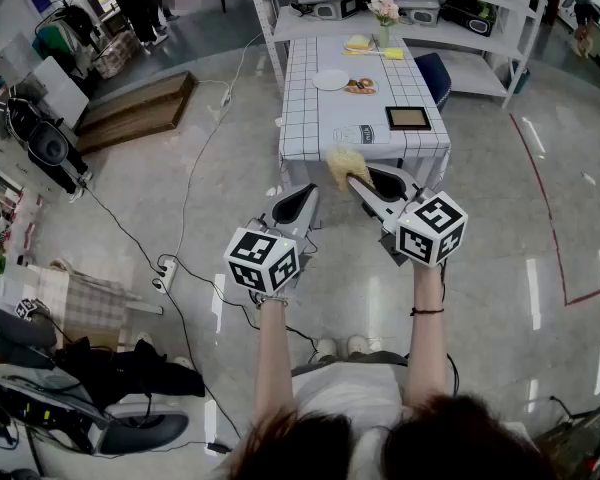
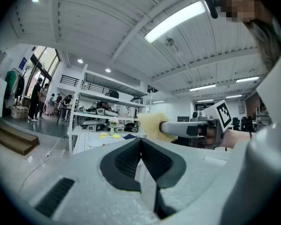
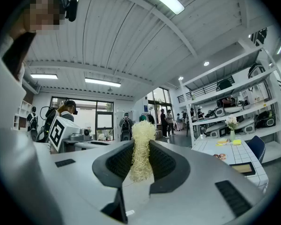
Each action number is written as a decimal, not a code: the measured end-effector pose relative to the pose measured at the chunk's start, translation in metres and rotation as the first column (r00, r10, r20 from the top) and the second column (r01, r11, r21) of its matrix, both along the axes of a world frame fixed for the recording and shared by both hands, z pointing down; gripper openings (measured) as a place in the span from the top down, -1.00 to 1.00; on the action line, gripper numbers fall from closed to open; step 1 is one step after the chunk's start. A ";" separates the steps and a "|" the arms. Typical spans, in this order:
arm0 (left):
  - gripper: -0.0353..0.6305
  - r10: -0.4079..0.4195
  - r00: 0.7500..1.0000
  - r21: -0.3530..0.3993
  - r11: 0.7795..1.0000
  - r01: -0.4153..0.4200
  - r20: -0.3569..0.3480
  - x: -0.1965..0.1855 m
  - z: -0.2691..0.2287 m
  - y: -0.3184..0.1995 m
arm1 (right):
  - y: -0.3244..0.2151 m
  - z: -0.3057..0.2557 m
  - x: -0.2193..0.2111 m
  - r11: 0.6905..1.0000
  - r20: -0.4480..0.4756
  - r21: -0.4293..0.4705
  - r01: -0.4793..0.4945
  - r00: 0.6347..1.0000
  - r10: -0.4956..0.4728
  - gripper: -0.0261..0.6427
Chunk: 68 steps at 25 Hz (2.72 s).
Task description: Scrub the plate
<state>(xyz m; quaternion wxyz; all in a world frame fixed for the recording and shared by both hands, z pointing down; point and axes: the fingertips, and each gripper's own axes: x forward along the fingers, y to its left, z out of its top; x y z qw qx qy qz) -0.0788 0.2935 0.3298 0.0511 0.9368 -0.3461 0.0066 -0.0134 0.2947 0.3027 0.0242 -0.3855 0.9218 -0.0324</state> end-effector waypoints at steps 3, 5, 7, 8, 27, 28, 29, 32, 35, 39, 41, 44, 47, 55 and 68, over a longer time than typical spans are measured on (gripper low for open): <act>0.86 0.002 1.000 0.002 1.000 -0.002 -0.001 0.001 0.000 0.003 | 0.003 0.001 0.000 1.000 0.000 0.000 -0.001 1.000 0.001 0.70; 0.86 0.002 1.000 0.003 1.000 -0.002 0.000 0.001 0.000 0.004 | 0.003 0.001 0.001 1.000 0.000 0.000 -0.003 1.000 0.003 0.70; 0.86 0.002 1.000 0.004 1.000 -0.002 0.000 0.002 0.000 0.004 | 0.004 0.000 0.003 1.000 0.002 0.002 -0.006 1.000 0.006 0.70; 0.86 0.002 1.000 0.005 1.000 -0.002 0.000 0.003 -0.001 0.005 | 0.005 -0.001 0.004 1.000 0.004 0.003 -0.008 1.000 0.008 0.70; 0.86 -0.003 1.000 0.026 1.000 0.003 0.002 0.033 -0.014 0.008 | 0.008 -0.021 0.032 0.998 0.043 0.056 0.000 0.999 -0.002 0.70; 0.86 -0.009 1.000 0.026 1.000 0.009 0.009 0.033 -0.014 0.009 | 0.008 -0.020 0.031 0.998 0.048 0.055 0.006 0.999 -0.009 0.70; 0.86 -0.017 1.000 0.026 1.000 0.017 0.013 0.032 -0.014 0.011 | 0.009 -0.019 0.030 0.998 0.052 0.053 0.013 0.998 -0.016 0.70; 0.86 -0.046 0.999 0.021 0.999 0.045 0.002 0.028 -0.012 0.015 | 0.011 -0.014 0.028 0.999 0.065 0.044 0.031 0.997 -0.034 0.70; 0.86 -0.068 0.998 0.012 0.998 0.068 -0.008 0.027 -0.008 0.019 | 0.011 -0.011 0.027 0.998 0.079 0.037 0.050 0.995 -0.053 0.70; 0.86 -0.086 0.996 0.013 0.996 0.086 -0.003 0.024 -0.009 0.016 | 0.008 -0.011 0.023 0.997 0.081 0.035 0.072 0.994 -0.074 0.70; 0.86 -0.093 0.996 0.016 0.996 0.093 -0.012 0.022 -0.012 0.015 | 0.006 -0.012 0.021 0.996 0.087 0.037 0.077 0.993 -0.080 0.70; 0.86 -0.096 0.995 0.016 0.995 0.096 -0.009 0.019 -0.012 0.011 | 0.002 -0.010 0.020 0.997 0.102 0.034 0.076 0.992 -0.079 0.70; 0.86 -0.101 0.995 0.017 0.995 0.102 -0.005 0.016 -0.011 0.003 | -0.007 -0.008 0.020 0.997 0.114 0.031 0.065 0.991 -0.068 0.70; 0.86 -0.089 0.995 0.010 0.996 0.090 -0.032 0.003 -0.004 -0.034 | -0.046 -0.004 0.020 0.999 0.119 0.026 0.038 0.992 -0.041 0.70; 0.86 -0.050 0.997 -0.007 0.999 0.050 -0.065 -0.019 0.001 -0.114 | -0.121 0.006 -0.011 1.000 0.112 -0.012 0.016 0.994 -0.015 0.70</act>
